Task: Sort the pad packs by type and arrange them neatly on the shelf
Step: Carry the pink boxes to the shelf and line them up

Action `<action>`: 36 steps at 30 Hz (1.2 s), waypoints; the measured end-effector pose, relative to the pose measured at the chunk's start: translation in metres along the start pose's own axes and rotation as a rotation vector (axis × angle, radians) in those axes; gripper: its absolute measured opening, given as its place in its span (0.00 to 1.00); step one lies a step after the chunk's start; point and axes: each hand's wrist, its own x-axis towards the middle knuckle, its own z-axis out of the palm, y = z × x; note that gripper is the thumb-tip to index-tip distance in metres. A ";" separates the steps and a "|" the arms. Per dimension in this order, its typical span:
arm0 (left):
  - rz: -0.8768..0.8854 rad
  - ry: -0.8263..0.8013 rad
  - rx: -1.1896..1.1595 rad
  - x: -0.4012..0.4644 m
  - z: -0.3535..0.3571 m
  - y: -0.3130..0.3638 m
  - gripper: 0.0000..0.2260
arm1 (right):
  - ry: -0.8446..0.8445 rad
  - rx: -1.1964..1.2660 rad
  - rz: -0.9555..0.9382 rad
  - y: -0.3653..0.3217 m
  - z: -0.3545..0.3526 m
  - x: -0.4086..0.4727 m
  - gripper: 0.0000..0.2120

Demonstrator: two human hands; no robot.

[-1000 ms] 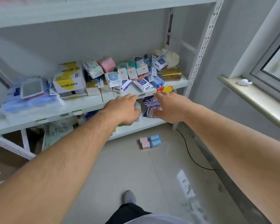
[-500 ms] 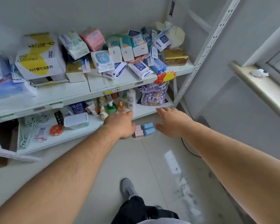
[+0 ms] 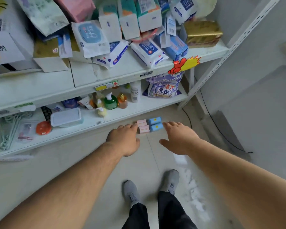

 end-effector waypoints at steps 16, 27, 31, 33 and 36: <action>-0.114 -0.035 -0.058 0.273 0.262 -0.053 0.29 | -0.047 -0.094 -0.081 0.071 0.249 0.309 0.35; -0.083 0.128 -0.116 0.475 0.403 -0.109 0.31 | 0.151 -0.331 -0.245 0.092 0.376 0.506 0.29; -0.034 0.148 -0.135 0.523 0.428 -0.119 0.33 | 0.170 -0.447 -0.271 0.094 0.397 0.546 0.31; -0.011 0.152 -0.136 0.540 0.436 -0.122 0.34 | 0.154 -0.484 -0.268 0.095 0.407 0.557 0.35; 0.011 0.141 -0.128 0.560 0.444 -0.124 0.36 | 0.129 -0.519 -0.264 0.096 0.418 0.568 0.39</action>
